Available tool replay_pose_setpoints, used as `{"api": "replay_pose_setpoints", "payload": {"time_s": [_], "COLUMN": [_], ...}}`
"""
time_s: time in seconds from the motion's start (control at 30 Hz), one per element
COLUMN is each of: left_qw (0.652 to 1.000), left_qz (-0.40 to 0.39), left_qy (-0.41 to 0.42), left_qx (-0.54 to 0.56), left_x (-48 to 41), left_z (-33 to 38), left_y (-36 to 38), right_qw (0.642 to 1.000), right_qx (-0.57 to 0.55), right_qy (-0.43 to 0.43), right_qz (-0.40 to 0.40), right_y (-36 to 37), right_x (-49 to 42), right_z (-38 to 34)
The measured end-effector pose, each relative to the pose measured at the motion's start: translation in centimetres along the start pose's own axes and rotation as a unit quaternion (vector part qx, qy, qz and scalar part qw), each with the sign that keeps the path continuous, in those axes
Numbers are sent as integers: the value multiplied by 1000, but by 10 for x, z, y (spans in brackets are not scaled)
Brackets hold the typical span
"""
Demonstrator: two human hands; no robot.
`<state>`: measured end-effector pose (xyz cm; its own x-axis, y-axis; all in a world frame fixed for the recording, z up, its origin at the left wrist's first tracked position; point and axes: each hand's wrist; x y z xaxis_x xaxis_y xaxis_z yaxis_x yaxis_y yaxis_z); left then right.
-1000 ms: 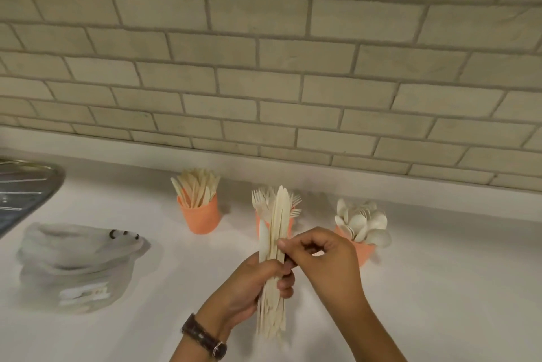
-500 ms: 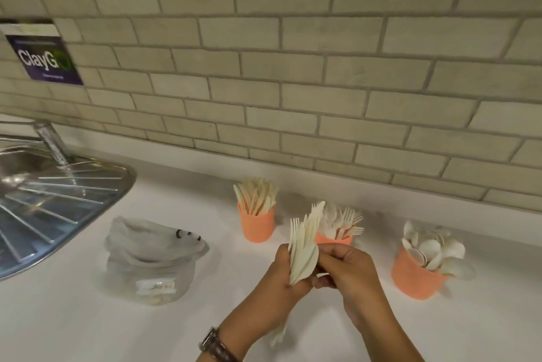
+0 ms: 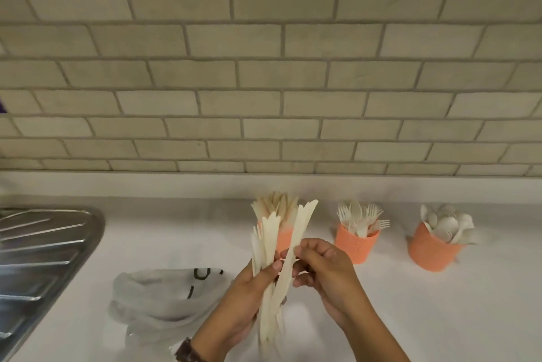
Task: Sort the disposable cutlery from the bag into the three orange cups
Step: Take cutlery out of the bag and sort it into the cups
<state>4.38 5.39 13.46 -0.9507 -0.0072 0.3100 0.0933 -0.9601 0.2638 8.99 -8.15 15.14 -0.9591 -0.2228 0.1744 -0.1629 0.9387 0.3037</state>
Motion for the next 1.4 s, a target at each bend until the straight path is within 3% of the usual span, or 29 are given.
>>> {"api": "replay_pose_setpoints", "payload": {"time_s": [0.33,0.43,0.57,0.67,0.77,0.9,1.0,1.13,1.2,1.23,1.33,1.4], "left_qw": [997,998,996,985,978,945,936,952,964,970,982,984], "left_qz": [-4,-9,88,158,92,-46,-103,-69,-56,-50,-20,-4], "left_qy": [67,54,28,40,30,4,12,15,22,26,45,60], "left_qx": [-45,-42,-6,50,183,324,337,297,259,236,182,170], "left_x": [-18,-22,-29,-32,-28,-18,-14,-11,-10,-10,-11,-11], "left_z": [12,10,7,10,19,21,21,24,24,24,22,22], "left_y": [-24,-30,-45,-65,-78,-80,-81,-77,-73,-70,-62,-57], "right_qw": [998,998,996,972,933,870,828,817,831,858,945,951], "right_qx": [50,54,61,130,217,416,507,508,471,425,281,271], "right_qy": [-35,-31,-66,-171,-245,-218,-205,-246,-275,-273,-167,-120], "right_qz": [-16,-16,11,100,152,148,124,116,106,92,-22,-84], "right_y": [25,27,25,21,27,29,27,30,36,42,56,61], "right_x": [-13,-20,-31,-58,-92,-130,-138,-125,-103,-86,-31,-8], "right_z": [0,1,-4,-13,-1,46,58,34,19,11,-2,3]}}
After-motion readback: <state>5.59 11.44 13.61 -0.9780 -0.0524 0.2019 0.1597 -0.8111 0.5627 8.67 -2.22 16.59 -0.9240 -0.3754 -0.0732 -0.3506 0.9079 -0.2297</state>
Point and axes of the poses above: each hand's wrist, its own x-axis away from the middle knuckle, its own y-axis out of the palm, z = x × y, and after that the axes turned 4 degrees about -y, right-handed
